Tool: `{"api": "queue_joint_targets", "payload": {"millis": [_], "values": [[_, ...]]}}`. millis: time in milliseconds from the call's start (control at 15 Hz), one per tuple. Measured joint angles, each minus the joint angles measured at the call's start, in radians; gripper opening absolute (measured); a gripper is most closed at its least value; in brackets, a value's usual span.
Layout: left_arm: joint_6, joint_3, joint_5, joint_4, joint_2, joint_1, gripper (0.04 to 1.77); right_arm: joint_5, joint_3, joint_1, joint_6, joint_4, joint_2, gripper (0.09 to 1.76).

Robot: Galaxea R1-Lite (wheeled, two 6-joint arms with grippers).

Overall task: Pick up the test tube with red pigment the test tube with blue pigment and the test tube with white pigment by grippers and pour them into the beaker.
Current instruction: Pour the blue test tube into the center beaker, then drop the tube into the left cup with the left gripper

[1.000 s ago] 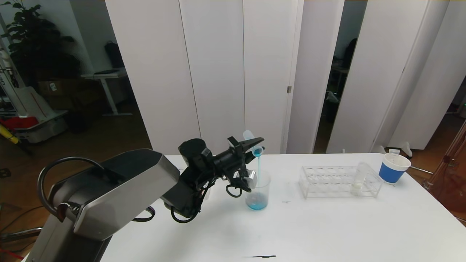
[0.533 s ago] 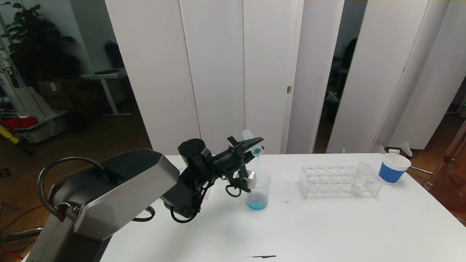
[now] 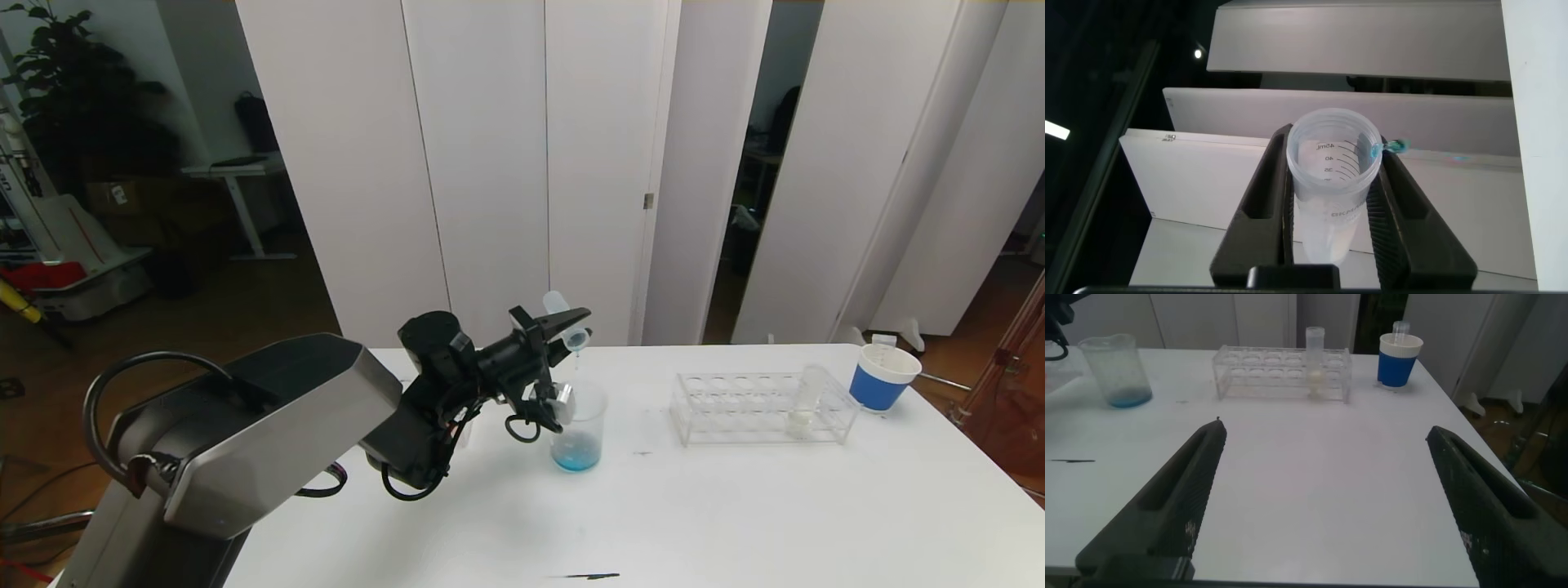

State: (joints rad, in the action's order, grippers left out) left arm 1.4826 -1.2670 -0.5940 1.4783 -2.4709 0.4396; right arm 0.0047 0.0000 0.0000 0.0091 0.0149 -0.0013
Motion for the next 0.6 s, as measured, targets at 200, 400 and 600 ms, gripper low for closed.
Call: {"api": "queue_joint_targets", "payload": {"millis": [200, 400, 600], "values": [[0.001, 0.006, 0.004, -0.001, 0.004, -0.003, 0.60, 0.000, 0.000, 0.000, 0.000, 0.000, 0.000, 1.75], [-0.009, 0.018, 0.055, -0.003, 0.019, -0.003, 0.60, 0.000, 0.000, 0.000, 0.000, 0.000, 0.000, 1.75], [-0.077, 0.035, 0.092, -0.019, 0.045, -0.001, 0.60, 0.000, 0.000, 0.000, 0.000, 0.000, 0.000, 1.75]]}}
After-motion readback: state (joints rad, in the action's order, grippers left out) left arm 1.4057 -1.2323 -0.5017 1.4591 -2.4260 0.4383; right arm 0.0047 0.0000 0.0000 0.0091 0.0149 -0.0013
